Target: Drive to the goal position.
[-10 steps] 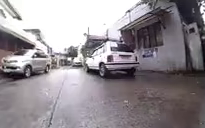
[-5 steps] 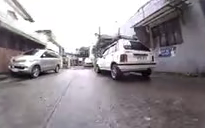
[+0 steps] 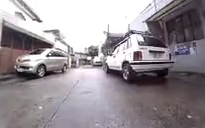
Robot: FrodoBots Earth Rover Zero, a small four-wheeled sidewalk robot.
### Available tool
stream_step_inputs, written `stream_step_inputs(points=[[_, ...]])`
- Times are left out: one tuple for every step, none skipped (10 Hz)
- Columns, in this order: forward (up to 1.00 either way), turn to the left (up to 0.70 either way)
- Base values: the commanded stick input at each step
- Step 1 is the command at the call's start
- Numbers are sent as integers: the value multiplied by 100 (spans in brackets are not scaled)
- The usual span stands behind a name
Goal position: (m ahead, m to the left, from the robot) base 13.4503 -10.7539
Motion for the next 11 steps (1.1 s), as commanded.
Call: stream_step_inputs(points=[[100,24],[100,10],[100,0],[100,0],[100,3],[100,27],[100,0],[100,0],[100,0],[100,0],[100,0]])
